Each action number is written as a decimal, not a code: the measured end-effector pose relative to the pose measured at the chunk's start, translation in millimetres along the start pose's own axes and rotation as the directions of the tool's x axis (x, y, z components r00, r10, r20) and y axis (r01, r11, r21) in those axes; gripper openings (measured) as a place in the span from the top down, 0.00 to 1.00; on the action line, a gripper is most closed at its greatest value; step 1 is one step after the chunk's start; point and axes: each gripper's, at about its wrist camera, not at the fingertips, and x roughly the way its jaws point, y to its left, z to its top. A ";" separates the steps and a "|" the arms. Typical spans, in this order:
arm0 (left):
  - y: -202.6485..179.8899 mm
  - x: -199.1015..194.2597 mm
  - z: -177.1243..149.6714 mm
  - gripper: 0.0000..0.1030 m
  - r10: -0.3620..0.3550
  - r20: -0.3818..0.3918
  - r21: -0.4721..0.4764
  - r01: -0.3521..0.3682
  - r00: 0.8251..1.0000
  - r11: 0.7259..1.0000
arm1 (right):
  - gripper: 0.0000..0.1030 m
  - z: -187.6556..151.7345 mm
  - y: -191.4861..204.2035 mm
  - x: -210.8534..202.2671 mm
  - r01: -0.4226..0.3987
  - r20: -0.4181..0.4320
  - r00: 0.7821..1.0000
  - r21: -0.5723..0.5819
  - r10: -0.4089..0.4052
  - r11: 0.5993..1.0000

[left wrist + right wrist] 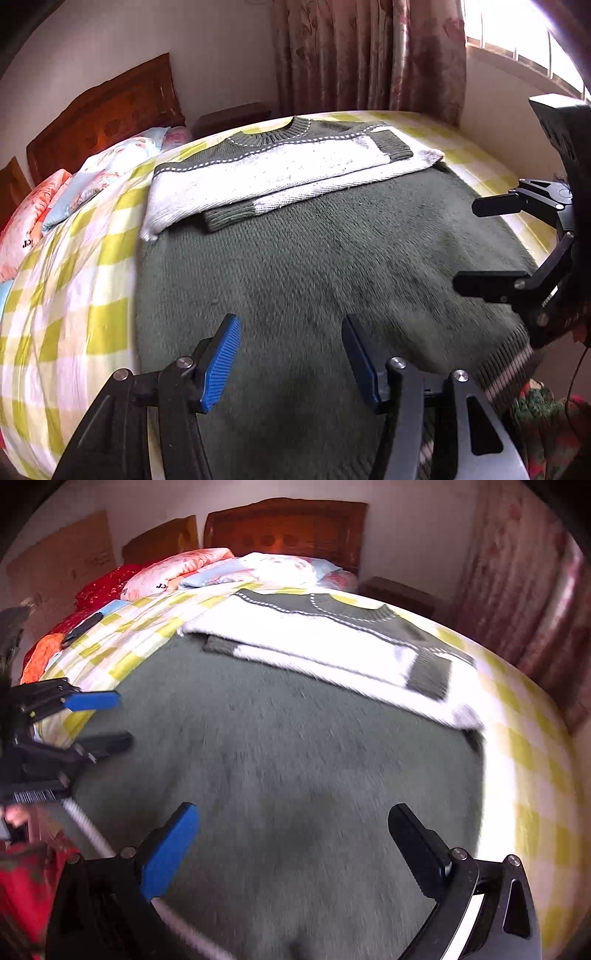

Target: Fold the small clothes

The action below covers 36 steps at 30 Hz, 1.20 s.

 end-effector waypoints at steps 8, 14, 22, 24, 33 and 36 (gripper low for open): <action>15.4 25.3 -9.0 0.29 -0.033 -0.004 -0.049 0.032 0.999 0.998 | 0.00 4.6 3.6 28.5 0.034 -0.053 0.998 0.020 -0.033 0.999; 3.3 24.4 -6.0 0.29 0.046 -0.009 0.003 -0.046 0.999 0.999 | 0.00 -12.3 10.8 20.8 0.033 -0.060 0.998 0.041 -0.031 0.999; 21.2 22.3 -16.1 0.22 0.004 -0.012 -0.059 -0.005 1.000 0.998 | 0.00 -61.2 10.5 -4.9 0.018 -0.077 0.997 0.011 -0.017 1.000; 23.2 21.7 -18.5 0.19 0.007 -0.007 -0.065 -0.008 1.000 0.998 | 0.00 -68.5 4.7 -2.1 0.016 -0.075 0.997 0.015 -0.015 1.000; 26.9 20.7 -22.1 0.17 0.009 -0.005 -0.072 -0.009 1.000 0.997 | 0.00 -89.7 0.3 -15.5 0.024 -0.082 0.996 0.023 -0.022 0.999; 28.2 19.8 -23.1 0.17 0.010 -0.010 -0.073 -0.010 1.000 0.997 | 0.00 -93.3 0.3 -17.9 0.023 -0.101 0.995 0.024 -0.020 0.999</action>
